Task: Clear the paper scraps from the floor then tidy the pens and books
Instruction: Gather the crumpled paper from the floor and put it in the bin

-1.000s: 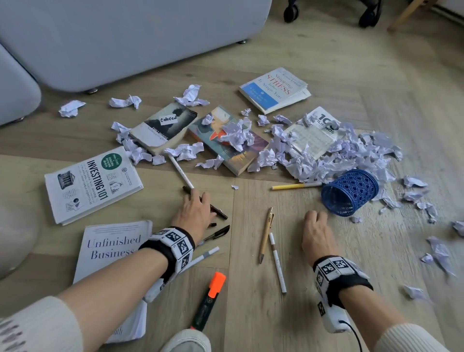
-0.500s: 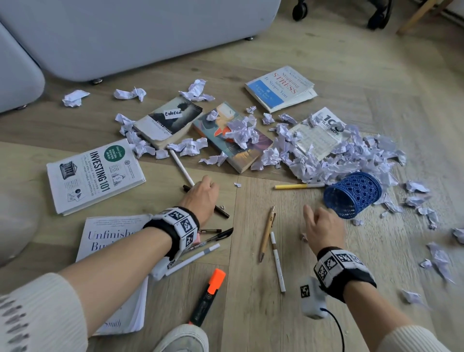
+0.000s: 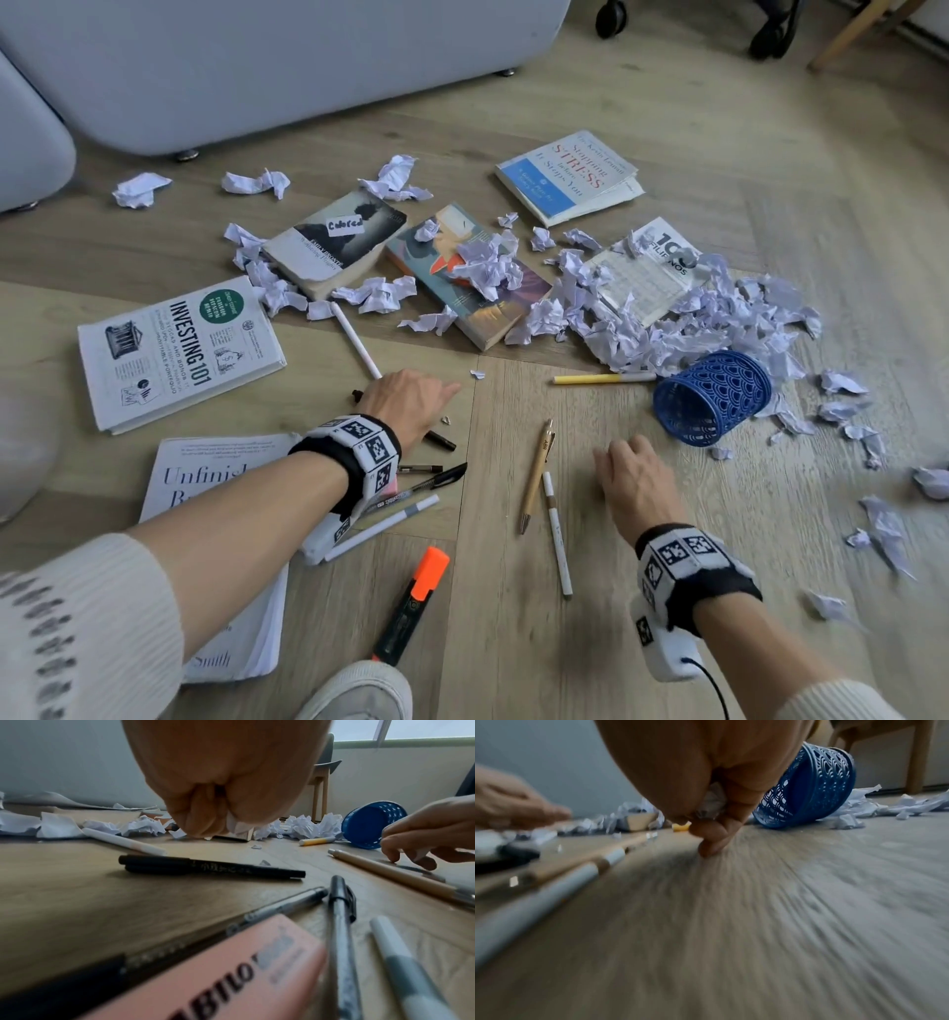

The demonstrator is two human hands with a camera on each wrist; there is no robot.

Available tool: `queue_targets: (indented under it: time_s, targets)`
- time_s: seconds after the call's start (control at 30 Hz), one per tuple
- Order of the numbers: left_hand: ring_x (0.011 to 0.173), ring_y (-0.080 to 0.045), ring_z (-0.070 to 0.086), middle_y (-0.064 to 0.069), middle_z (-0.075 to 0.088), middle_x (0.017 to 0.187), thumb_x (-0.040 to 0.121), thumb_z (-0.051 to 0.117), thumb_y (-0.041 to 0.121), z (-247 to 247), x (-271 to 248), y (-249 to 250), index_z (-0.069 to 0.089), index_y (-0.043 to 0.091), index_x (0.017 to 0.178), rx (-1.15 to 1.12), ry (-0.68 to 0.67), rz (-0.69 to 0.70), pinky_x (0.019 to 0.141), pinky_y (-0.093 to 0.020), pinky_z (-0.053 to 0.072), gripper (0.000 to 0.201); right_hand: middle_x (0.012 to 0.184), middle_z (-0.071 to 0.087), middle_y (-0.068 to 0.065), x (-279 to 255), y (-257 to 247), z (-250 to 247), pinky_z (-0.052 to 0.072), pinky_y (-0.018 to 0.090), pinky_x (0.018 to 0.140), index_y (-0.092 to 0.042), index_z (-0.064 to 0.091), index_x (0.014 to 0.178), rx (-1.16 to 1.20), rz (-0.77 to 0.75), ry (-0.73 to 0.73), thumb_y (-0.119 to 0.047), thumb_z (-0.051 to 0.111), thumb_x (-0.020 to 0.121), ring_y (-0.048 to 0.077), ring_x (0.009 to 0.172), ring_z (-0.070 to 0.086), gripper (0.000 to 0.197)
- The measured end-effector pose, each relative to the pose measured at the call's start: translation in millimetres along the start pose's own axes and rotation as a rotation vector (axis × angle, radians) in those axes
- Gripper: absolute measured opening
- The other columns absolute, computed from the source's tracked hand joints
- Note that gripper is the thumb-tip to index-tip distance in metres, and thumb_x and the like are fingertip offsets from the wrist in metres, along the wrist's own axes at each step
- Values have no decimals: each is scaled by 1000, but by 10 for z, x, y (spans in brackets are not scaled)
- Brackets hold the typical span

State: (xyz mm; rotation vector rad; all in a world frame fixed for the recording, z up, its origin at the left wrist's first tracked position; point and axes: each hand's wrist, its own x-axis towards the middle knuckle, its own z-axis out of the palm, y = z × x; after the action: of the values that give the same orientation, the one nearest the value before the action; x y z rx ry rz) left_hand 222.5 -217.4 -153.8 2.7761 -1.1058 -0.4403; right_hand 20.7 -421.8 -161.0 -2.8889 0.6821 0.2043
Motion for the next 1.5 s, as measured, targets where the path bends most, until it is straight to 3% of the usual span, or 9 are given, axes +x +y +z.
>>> queue_targets:
  time_s: [0.07,0.13,0.4,0.77,1.0,1.13,1.23,1.37,1.5]
  targets:
    - [64,-20,44,-1,39,68,102,24,46,4,25,1,42,11,57,-58,10,-26,64,-32,36,60,70,54,1,157,-89,-162,52,39,51,-10,48,73,233,82,12,-20,54,96,24,60,57,25]
    - [63,-18,42,0,39,70,100,29,50,22,54,-2,40,11,58,-96,-30,9,65,-32,38,59,74,63,3,340,-212,-318,51,31,50,-12,48,85,454,135,-72,-32,45,99,21,60,63,25]
    - [66,-23,48,-5,55,87,99,46,28,80,-46,-33,41,12,102,-14,-125,116,64,-34,46,17,76,59,1,1085,-816,-444,44,32,63,-16,43,115,47,-286,-164,-44,54,93,22,67,56,37]
    - [63,-24,48,-3,40,88,95,43,-1,95,-51,-121,40,13,98,-25,-142,141,57,-36,42,15,89,62,14,1288,-1048,67,34,33,62,-12,43,92,231,-198,-72,-24,41,99,32,74,54,14]
    - [72,-31,58,-13,54,88,90,37,-5,-213,338,-213,38,4,109,-211,104,-154,57,-35,36,21,73,53,14,1300,-828,-187,30,34,57,-8,35,89,443,21,175,-7,41,93,31,63,48,8]
    - [80,-39,61,-19,60,96,89,36,0,-291,638,-388,45,3,111,-299,322,-280,59,-42,42,24,102,55,13,1506,-688,-364,37,29,56,-7,37,113,612,422,199,-5,34,91,30,85,51,22]
    - [85,-40,60,-23,56,106,93,37,6,-221,746,-496,51,0,106,-239,391,-370,61,-41,37,20,119,46,16,1646,-661,-373,44,37,86,-6,33,130,417,291,200,-36,43,94,32,107,48,49]
    - [69,-37,58,-23,48,107,96,47,39,-155,825,-587,53,-4,98,-241,463,-389,56,-39,39,44,121,33,9,1712,-642,-307,42,43,96,-18,14,146,96,90,89,-81,35,77,28,112,40,96]
    - [66,-34,58,-19,46,106,80,46,68,-62,883,-551,47,-4,109,-183,398,-397,51,-34,35,78,133,31,10,1706,-600,-125,40,46,103,-11,20,145,86,28,-32,-76,40,80,30,122,37,94]
